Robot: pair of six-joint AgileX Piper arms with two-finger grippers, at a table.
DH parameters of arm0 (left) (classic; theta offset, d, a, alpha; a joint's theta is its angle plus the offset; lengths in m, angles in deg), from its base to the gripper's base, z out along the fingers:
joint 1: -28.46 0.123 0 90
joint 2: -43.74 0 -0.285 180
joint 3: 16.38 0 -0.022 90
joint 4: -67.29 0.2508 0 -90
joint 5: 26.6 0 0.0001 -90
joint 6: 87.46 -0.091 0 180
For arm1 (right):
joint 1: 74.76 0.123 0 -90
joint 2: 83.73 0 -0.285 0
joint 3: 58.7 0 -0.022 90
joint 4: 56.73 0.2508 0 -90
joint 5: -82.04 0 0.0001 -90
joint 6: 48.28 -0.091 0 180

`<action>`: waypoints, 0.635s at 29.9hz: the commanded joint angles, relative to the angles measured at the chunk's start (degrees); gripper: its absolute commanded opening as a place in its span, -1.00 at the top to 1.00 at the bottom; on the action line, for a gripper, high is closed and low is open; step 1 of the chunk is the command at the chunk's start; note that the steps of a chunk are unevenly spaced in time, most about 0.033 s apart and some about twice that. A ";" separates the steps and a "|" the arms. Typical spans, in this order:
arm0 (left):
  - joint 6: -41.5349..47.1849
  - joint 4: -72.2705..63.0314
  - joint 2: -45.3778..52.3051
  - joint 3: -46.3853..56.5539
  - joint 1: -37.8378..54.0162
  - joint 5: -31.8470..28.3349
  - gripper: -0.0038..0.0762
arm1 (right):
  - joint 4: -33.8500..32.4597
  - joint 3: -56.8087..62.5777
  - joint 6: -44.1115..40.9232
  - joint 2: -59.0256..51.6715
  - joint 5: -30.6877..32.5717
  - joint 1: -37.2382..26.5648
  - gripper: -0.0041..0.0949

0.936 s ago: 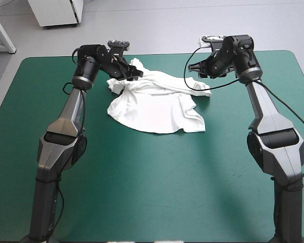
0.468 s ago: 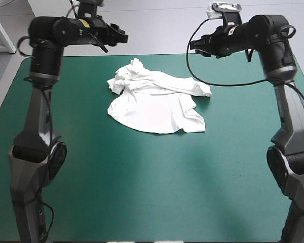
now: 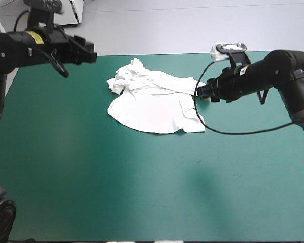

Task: Fold the cloth

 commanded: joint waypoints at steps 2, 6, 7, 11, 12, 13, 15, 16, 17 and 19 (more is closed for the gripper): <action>-0.88 0.90 6.20 16.24 -0.13 -0.38 -0.06 | 1.17 4.82 1.07 -4.45 -1.71 0.20 0.16; -1.02 1.74 5.10 25.63 -0.13 -8.98 -0.06 | 1.17 4.84 1.49 -4.33 -2.11 0.20 0.31; -1.02 1.74 4.42 26.72 -0.13 -11.06 -0.06 | 1.17 4.84 1.75 -4.33 -2.21 0.20 0.33; -1.02 2.15 -1.48 27.16 -0.13 -17.24 -0.06 | -1.41 4.84 1.90 -4.33 -2.34 0.20 0.33; -0.85 2.15 -3.11 27.05 -0.13 -18.14 -0.06 | -1.74 4.84 1.90 -4.33 -2.34 0.20 0.33; -0.50 2.15 -4.39 27.05 -0.13 -18.86 -0.06 | -1.91 4.84 1.90 -4.33 -2.34 0.20 0.33; 0.82 1.73 -7.79 26.94 0.40 -19.52 -0.06 | -2.34 4.84 1.90 -4.33 -2.34 0.20 0.33; 1.25 1.73 -9.57 26.48 0.45 -19.37 -0.06 | -2.48 4.84 1.90 -4.33 -2.34 0.20 0.33; 1.85 1.89 -11.20 25.97 0.55 -19.21 -0.06 | -2.93 4.84 1.90 -4.33 -2.34 0.20 0.33; 1.95 1.99 -13.94 24.71 0.69 -18.44 -0.06 | -2.93 4.84 1.90 -4.33 -2.45 0.20 0.34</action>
